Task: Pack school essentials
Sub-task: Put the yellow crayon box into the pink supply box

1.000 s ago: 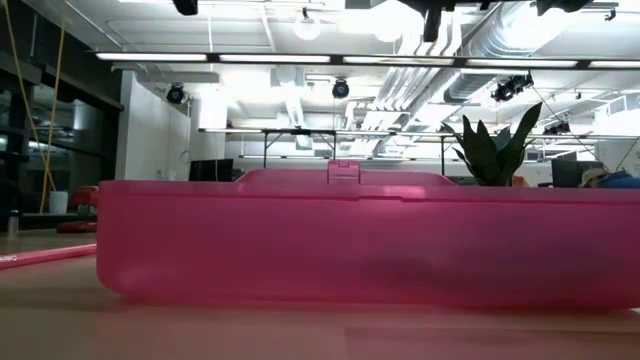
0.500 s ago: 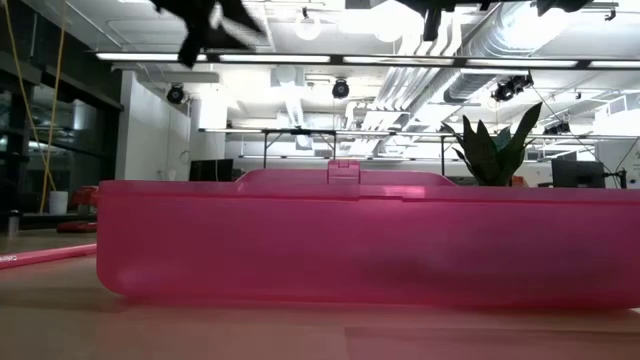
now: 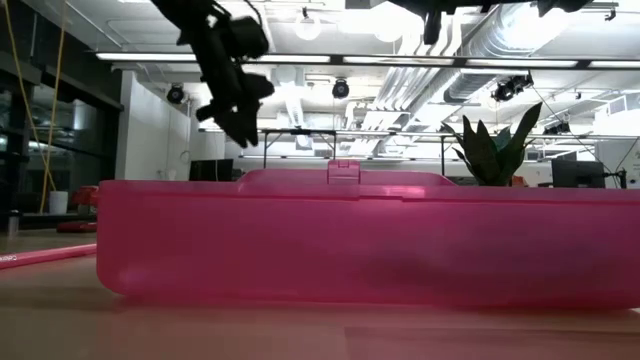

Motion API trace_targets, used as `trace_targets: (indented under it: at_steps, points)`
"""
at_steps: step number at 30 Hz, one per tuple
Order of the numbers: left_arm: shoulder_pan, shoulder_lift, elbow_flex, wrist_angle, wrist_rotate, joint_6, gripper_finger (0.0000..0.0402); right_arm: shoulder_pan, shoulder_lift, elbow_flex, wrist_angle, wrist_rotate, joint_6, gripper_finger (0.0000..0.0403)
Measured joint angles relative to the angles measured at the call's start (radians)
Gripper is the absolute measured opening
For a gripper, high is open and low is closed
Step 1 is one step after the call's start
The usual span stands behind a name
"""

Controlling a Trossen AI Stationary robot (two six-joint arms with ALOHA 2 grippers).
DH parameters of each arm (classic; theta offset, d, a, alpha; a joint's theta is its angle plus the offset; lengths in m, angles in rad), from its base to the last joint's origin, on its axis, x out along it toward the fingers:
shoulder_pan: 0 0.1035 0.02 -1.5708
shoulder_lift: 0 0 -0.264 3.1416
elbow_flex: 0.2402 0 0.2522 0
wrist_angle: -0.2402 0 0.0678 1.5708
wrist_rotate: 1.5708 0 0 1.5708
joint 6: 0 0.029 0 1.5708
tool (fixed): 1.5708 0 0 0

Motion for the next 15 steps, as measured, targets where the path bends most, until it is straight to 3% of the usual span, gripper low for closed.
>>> trace_targets:
  at_steps: [5, 12, 15]
  points:
    - [0.015, 0.028, -0.007, -0.106, 0.057, -0.159, 0.0147, 0.000, 0.000, 0.000, -0.012, 0.000, 0.028, 0.0000]
    - [-0.036, -0.069, -0.184, -0.028, -0.139, -0.444, 0.0147, 0.000, 0.000, 0.000, -0.035, 0.000, 0.034, 0.0000]
    - [-0.060, -0.100, -0.274, 0.024, -0.159, -0.498, 0.0147, 0.000, 0.000, 0.000, -0.035, 0.000, 0.034, 0.0000]
